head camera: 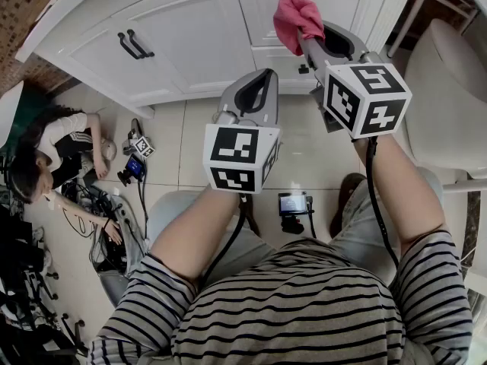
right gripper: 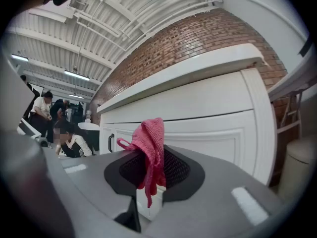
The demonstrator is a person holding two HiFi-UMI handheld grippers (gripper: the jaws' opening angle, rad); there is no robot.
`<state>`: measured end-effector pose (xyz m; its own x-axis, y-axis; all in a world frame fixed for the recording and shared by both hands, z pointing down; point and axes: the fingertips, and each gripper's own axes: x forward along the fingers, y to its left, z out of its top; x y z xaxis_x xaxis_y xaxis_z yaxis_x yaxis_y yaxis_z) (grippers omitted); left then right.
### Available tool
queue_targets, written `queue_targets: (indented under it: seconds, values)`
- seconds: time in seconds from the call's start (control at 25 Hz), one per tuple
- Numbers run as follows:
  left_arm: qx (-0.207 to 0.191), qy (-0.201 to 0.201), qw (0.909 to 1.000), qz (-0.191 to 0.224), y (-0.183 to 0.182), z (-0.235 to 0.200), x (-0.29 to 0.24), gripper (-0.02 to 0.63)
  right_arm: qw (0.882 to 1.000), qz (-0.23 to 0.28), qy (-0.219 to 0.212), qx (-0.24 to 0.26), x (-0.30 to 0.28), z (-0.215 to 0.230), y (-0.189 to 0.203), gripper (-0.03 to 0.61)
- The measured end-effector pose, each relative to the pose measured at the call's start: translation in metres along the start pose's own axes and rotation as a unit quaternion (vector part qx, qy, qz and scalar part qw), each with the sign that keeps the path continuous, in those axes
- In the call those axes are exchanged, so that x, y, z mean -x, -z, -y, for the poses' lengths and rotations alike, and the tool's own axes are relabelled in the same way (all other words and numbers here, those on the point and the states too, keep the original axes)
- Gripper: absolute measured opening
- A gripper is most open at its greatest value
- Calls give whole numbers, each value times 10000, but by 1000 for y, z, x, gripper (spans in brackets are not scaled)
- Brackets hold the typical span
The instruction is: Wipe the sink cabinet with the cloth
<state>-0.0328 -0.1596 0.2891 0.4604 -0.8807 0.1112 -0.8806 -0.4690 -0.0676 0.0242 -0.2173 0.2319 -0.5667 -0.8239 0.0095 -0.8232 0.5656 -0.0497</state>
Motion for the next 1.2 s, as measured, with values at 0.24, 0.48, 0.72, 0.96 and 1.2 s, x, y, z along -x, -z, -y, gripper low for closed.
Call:
queue_targets:
  seconds: [0.24,0.48,0.72,0.96,1.2]
  values:
    - [348,-14,9993,114,-15,-14,1,2,9984,225,-401,341,-62,-32,-45,75]
    - [578,-28,9983,102,-18,-27,0,2,9958,257,-418,773,-103,-44,-60,75]
    - [619,45,9981,-38,-5,-27,-4,2,9976,263,71,634,-72,23,-59,78]
    - [437,30,9990,-130,4,-20,-9,2,9928,202,928,735,-8,106,-58,78]
    - [397,29,9990,-223,9,-14,-11,2,9787,123,2016,369,56,188,-54,76]
